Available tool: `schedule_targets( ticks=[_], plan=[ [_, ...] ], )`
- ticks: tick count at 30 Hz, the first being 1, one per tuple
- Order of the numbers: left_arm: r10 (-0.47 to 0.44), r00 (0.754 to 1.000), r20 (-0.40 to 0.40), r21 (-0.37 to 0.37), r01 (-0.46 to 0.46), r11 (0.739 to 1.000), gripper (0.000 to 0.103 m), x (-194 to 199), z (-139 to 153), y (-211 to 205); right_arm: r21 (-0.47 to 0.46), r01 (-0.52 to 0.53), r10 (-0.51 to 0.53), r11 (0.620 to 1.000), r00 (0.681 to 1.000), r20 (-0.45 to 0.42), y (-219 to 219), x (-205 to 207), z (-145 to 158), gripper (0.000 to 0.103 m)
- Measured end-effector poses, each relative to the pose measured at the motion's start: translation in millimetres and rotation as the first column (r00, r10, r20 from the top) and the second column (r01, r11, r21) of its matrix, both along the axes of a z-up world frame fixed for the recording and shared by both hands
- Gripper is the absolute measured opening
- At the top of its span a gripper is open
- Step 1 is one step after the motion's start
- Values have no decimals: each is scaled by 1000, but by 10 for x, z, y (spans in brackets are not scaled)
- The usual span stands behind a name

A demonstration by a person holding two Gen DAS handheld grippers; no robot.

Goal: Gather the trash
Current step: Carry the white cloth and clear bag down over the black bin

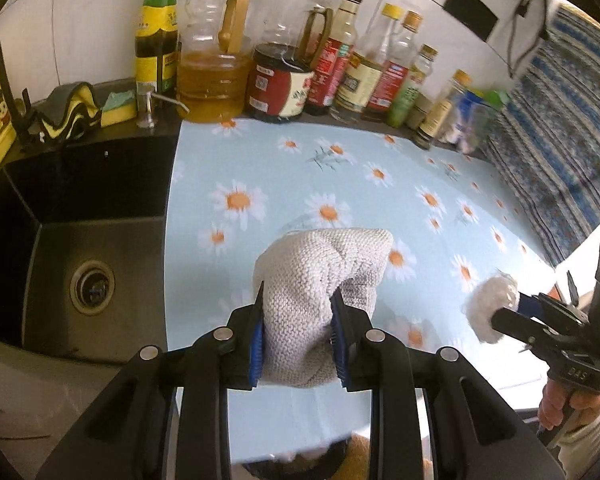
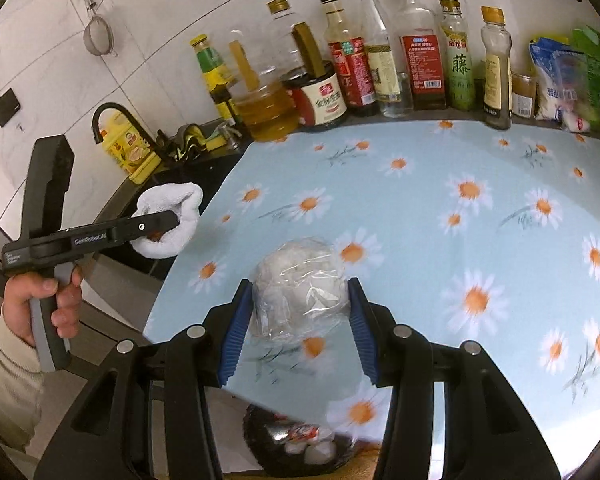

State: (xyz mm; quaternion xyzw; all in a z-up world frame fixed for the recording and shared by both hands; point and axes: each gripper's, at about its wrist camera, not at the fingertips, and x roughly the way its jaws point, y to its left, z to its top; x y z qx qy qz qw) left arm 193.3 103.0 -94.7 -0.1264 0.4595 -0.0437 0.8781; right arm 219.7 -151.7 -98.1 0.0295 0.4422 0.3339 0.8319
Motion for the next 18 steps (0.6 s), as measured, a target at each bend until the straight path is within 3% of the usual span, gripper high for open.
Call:
schedule_targets(
  ticks=[10,18],
  plan=[
    [-88,996,-16,-10,88,996,25,-759,-135,-70,-11,39,-39,999,999,-9,204,-833,-65,48],
    [-131,990,-46,-42,129,991,25,-1206,-302,-144,-32,51,-52,998,998,-41,280,-1259,-208,48]
  ],
)
